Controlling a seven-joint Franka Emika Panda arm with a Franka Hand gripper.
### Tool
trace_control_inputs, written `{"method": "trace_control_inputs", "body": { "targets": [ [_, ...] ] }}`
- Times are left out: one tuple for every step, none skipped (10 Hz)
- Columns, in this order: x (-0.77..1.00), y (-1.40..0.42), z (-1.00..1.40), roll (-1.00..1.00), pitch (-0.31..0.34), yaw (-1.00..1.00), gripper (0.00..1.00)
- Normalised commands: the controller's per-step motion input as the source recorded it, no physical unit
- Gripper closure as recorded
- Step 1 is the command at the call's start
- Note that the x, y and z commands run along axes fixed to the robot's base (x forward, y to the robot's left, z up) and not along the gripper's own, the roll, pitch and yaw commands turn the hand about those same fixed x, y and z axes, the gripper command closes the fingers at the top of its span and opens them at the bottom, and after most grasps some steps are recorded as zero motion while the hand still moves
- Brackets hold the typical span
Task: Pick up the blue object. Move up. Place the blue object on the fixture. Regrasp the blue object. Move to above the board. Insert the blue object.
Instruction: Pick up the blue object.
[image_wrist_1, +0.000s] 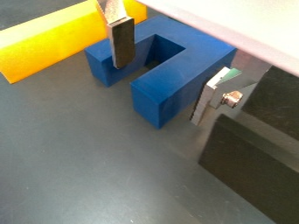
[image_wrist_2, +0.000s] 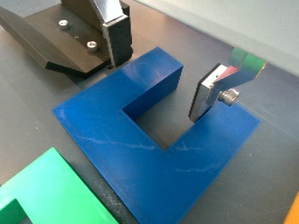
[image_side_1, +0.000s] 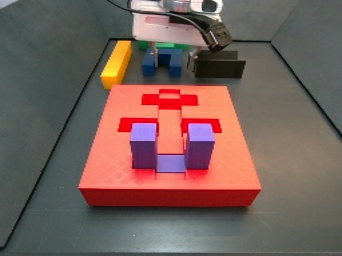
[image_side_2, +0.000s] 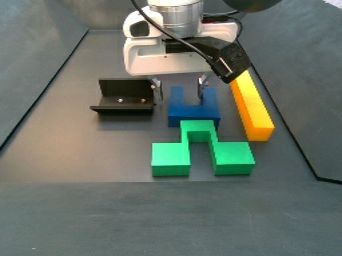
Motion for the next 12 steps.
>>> {"method": "trace_control_inputs", "body": {
  "targets": [
    [-0.11, -0.01, -0.05, 0.09, 0.000, -0.01, 0.00],
    [0.00, -0.05, 0.00, 0.02, 0.000, 0.00, 0.00],
    [0.00, -0.03, 0.00, 0.00, 0.000, 0.00, 0.00],
    [0.00, -0.03, 0.00, 0.01, 0.000, 0.00, 0.00],
    [0.00, -0.14, 0.00, 0.07, 0.003, -0.08, 0.00],
    [0.00, -0.12, 0.00, 0.08, 0.021, -0.21, 0.00],
    [0.00, -0.09, 0.00, 0.08, 0.034, -0.22, 0.00],
    [0.00, -0.04, 0.00, 0.04, 0.023, -0.17, 0.00],
    [0.00, 0.00, 0.00, 0.03, 0.006, -0.12, 0.00],
    [-0.04, 0.00, 0.00, 0.03, 0.000, 0.00, 0.00],
    [0.00, 0.00, 0.00, 0.00, 0.000, 0.00, 0.00],
    [0.00, 0.00, 0.00, 0.00, 0.000, 0.00, 1.00]
  ]
}}
